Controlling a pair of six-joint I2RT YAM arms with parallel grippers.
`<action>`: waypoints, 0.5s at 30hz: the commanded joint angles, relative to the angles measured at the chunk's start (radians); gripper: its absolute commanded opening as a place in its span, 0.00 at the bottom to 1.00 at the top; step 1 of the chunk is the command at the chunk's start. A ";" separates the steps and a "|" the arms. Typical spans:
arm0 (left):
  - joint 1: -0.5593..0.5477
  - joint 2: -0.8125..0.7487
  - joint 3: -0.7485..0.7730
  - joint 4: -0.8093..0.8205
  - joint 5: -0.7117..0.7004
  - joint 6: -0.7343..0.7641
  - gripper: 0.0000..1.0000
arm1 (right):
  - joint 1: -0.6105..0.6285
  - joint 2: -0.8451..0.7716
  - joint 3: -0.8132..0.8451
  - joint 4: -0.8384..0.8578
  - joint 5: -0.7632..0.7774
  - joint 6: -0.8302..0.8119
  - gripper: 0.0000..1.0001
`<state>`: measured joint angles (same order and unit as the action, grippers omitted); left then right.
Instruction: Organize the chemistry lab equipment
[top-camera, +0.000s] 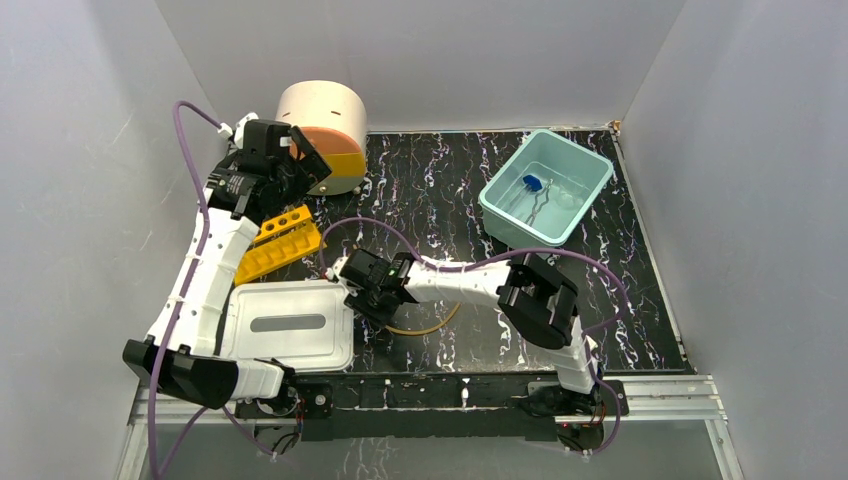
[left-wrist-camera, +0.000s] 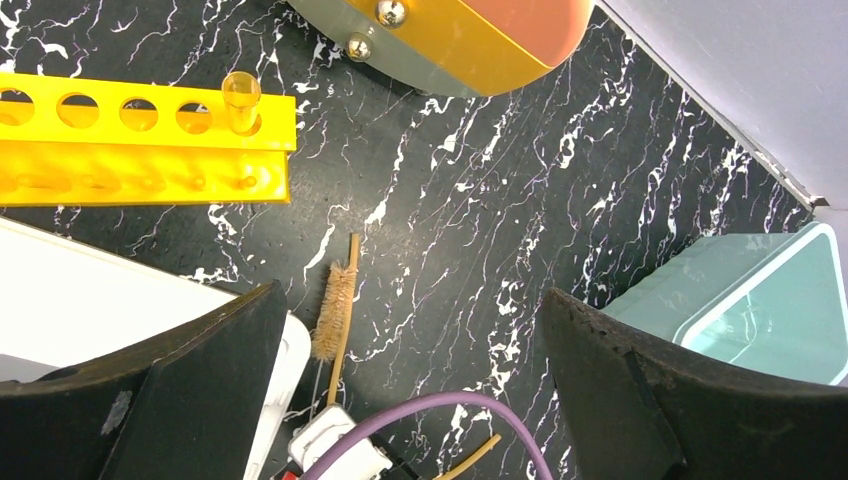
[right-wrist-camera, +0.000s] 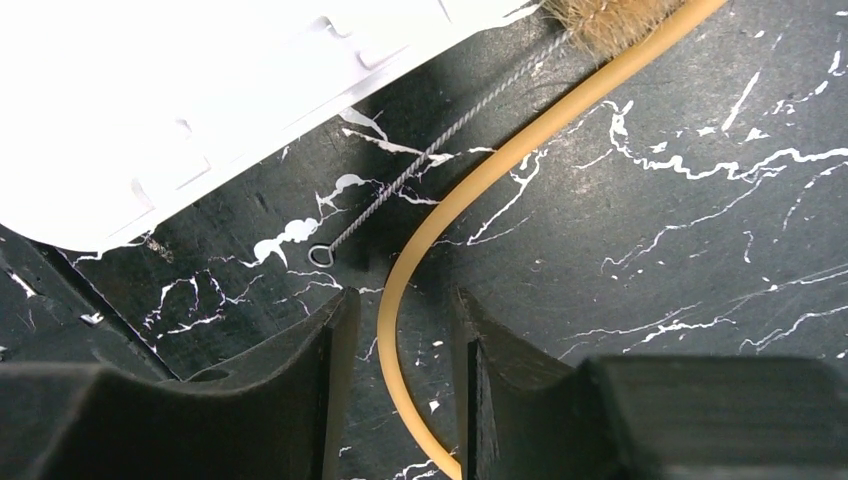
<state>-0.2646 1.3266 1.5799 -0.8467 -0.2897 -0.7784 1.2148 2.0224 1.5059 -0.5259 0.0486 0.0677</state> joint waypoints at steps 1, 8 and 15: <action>0.004 0.008 0.019 -0.017 -0.025 -0.002 0.98 | 0.006 0.027 0.042 0.004 -0.007 0.005 0.46; 0.004 0.006 0.034 -0.028 -0.055 0.004 0.98 | 0.008 0.054 0.043 0.009 0.003 0.015 0.35; 0.004 -0.010 0.015 -0.029 -0.060 0.007 0.98 | 0.008 0.067 0.048 -0.012 0.084 0.026 0.06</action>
<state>-0.2646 1.3453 1.5841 -0.8539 -0.3122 -0.7776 1.2179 2.0716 1.5280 -0.5247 0.0719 0.0814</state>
